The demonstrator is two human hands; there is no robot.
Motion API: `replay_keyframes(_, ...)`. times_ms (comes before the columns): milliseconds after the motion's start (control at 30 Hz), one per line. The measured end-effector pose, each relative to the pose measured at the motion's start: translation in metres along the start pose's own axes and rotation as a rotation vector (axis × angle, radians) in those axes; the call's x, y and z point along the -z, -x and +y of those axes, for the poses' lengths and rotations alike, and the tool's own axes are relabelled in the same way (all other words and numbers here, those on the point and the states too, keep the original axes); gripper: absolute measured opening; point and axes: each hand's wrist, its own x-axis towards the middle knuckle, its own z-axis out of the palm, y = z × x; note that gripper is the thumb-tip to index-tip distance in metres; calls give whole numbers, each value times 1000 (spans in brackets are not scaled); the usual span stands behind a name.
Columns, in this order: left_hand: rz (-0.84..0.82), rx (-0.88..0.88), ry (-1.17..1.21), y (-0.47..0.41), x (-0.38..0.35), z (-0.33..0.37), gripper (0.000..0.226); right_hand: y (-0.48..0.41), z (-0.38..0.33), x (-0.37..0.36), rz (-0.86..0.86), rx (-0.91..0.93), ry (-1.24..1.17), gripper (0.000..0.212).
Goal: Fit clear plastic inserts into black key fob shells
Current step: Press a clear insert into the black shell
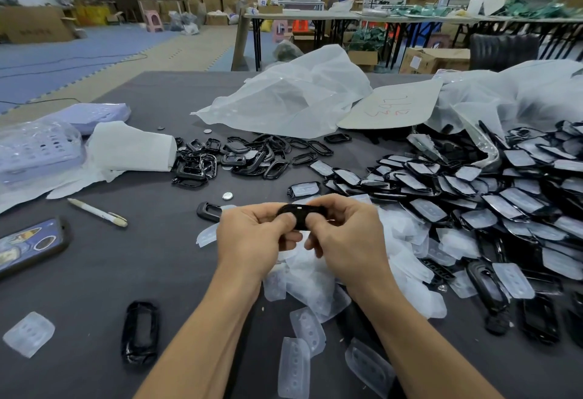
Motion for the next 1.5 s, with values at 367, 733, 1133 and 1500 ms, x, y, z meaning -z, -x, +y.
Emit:
replay_keyframes(367, 180, 19, 151, -2, -2, -1, 24, -6, 2, 8, 106, -10, 22, 13)
replay_keyframes(733, 279, 98, 405, -15, 19, 6, 15, 2, 12, -7, -253, 312, 881, 44)
replay_keyframes(1133, 294, 116, 315, -20, 22, 3, 18, 1, 7, -2, 47, 121, 361, 14)
replay_keyframes(1500, 252, 135, 229, -20, 20, -1, 15, 1, 3, 2, 80, 129, 443, 29)
